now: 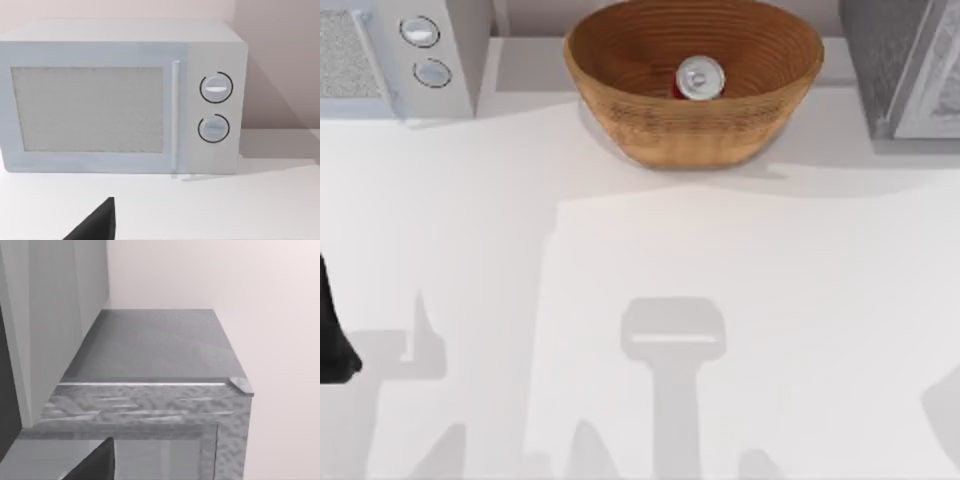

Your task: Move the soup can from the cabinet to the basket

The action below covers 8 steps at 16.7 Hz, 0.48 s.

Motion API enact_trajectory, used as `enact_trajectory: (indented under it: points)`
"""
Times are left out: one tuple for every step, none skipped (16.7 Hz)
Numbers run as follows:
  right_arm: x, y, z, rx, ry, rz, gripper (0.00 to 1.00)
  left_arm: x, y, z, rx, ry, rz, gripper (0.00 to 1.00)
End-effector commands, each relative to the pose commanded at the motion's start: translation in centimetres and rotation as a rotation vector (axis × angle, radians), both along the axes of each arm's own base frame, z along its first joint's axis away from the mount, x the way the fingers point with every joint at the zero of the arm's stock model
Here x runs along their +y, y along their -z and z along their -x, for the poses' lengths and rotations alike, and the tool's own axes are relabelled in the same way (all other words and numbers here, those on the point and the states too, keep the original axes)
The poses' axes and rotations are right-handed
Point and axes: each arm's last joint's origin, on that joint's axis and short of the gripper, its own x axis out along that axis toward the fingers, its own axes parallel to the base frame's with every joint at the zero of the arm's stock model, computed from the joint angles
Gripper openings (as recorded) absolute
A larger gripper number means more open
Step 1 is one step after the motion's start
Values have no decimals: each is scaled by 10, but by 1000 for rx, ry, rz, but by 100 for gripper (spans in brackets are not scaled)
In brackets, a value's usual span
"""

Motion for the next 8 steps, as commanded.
enact_trajectory:
  points:
    - [0, 0, 0, 0, 0, 0, 100, 0, 0, 0, 0, 0, 0, 100]
    - [-1, 0, 1, -1, 4, 2, 100, 0, 0, 0, 0, 0, 0, 100]
    - [-1, 0, 0, -1, 4, 2, 100, 0, 0, 0, 0, 0, 0, 100]
    - [1, -1, -2, -3, 3, 4, 100, 0, 0, 0, 0, 0, 0, 100]
    - [4, -2, -5, -5, 3, 7, 100, 0, 0, 0, 0, 0, 0, 100]
    - [8, -3, -11, -8, 4, 10, 100, 0, 0, 0, 0, 0, 0, 100]
    - [14, -5, -18, -12, 4, 13, 100, 0, 0, 0, 0, 0, 0, 100]
    - [22, -6, -27, -16, 5, 15, 100, 0, 0, 0, 0, 0, 0, 100]
